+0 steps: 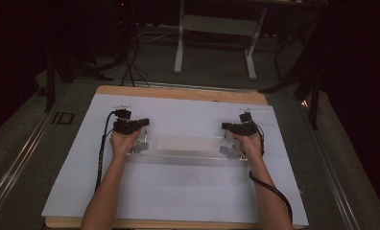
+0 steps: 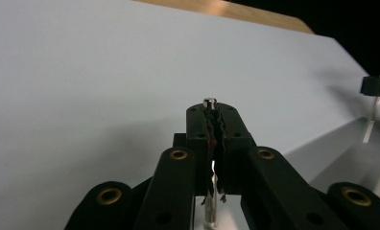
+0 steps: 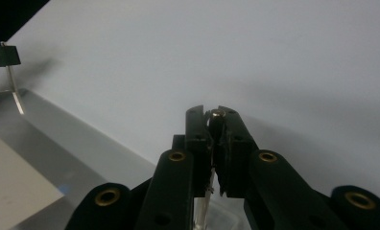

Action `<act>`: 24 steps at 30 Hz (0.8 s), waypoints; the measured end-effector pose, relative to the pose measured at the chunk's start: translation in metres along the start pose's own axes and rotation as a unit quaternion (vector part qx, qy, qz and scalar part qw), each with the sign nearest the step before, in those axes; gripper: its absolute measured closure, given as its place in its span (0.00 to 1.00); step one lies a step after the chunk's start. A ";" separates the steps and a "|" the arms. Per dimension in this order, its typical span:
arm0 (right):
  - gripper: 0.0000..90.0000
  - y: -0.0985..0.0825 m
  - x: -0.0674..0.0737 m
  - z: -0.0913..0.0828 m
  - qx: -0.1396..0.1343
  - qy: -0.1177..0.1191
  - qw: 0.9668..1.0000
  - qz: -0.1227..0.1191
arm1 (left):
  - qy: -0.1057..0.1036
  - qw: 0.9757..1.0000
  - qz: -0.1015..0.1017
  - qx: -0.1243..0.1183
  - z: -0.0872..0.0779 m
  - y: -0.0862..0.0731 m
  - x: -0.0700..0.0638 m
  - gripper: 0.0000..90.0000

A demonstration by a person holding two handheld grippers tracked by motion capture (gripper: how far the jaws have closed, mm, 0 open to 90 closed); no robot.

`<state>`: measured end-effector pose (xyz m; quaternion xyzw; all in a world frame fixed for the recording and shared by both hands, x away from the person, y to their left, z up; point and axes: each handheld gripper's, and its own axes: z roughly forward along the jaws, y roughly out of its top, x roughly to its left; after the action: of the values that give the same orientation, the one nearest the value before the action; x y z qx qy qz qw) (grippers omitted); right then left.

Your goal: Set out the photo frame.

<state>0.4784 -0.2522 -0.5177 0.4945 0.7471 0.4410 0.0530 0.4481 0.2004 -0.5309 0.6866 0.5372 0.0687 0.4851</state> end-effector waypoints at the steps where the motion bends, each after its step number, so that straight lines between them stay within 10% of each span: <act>1: 0.92 0.001 0.000 0.001 0.001 -0.003 1.000 0.000 | 0.010 1.000 0.001 0.006 0.002 0.002 -0.001 0.95; 16: 0.84 0.001 0.012 -0.002 0.013 -0.058 0.997 -0.058 | 0.015 0.999 -0.033 0.008 0.010 0.004 0.002 0.94; 24: 0.76 -0.015 0.014 -0.042 -0.033 -0.060 0.994 -0.083 | 0.013 0.999 -0.041 0.005 0.011 0.004 0.002 0.94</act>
<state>0.4396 -0.2686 -0.4985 0.4538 0.7661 0.4294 0.1508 0.4586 0.1960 -0.5346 0.6657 0.5711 0.0550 0.4770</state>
